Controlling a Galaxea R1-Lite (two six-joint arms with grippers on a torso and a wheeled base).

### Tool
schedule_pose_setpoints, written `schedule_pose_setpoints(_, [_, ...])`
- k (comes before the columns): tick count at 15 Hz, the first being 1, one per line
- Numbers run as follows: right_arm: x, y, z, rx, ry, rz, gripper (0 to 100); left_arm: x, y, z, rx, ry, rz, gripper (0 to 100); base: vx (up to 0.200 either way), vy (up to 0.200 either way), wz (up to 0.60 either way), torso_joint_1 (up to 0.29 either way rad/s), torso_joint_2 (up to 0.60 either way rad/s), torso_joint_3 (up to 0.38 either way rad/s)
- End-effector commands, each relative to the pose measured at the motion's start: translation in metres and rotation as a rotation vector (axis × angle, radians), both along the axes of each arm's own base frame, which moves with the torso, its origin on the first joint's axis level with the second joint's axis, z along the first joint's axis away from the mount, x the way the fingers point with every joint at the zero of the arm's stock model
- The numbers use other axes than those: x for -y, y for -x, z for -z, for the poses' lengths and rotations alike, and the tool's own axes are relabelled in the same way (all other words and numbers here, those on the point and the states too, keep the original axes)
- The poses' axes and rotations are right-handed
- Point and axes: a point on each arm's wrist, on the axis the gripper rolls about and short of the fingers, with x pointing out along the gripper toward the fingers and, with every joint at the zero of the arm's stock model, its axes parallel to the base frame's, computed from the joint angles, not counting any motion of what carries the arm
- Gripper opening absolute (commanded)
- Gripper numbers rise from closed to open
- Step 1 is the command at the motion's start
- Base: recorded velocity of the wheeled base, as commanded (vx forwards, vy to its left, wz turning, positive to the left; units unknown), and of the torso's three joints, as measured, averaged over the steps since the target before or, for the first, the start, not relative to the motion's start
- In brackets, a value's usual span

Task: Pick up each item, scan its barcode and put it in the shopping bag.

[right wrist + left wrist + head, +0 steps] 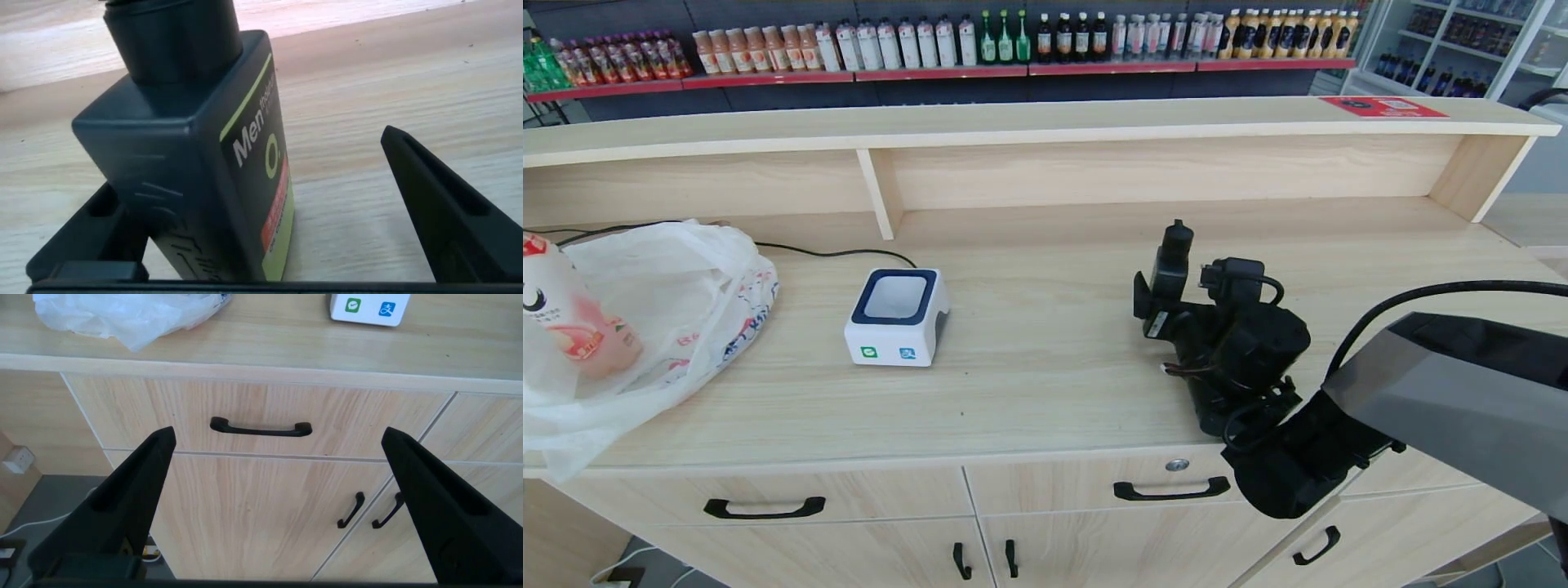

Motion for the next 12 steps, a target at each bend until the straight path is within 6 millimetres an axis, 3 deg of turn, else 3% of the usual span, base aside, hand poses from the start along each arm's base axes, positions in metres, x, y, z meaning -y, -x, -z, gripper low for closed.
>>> schedule_pose_setpoints(1, [0.000, 0.000, 0.001, -0.003, 0.001, 0.002, 100, 0.000, 0.000, 0.000, 0.001, 0.000, -0.001, 100, 0.000, 0.000, 0.00, 0.000, 0.00, 0.000])
schedule_pose_setpoints(2, [0.000, 0.000, 0.002, -0.004, 0.002, 0.002, 0, 0.000, 0.000, 0.000, 0.001, 0.000, 0.000, 100, 0.000, 0.000, 0.00, 0.000, 0.00, 0.000])
schedule_pose_setpoints(12, [-0.007, 0.008, -0.012, 0.026, -0.024, -0.031, 0, 0.000, 0.000, 0.000, 0.001, -0.003, -0.001, 100, 0.000, 0.000, 0.00, 0.000, 0.00, 0.000])
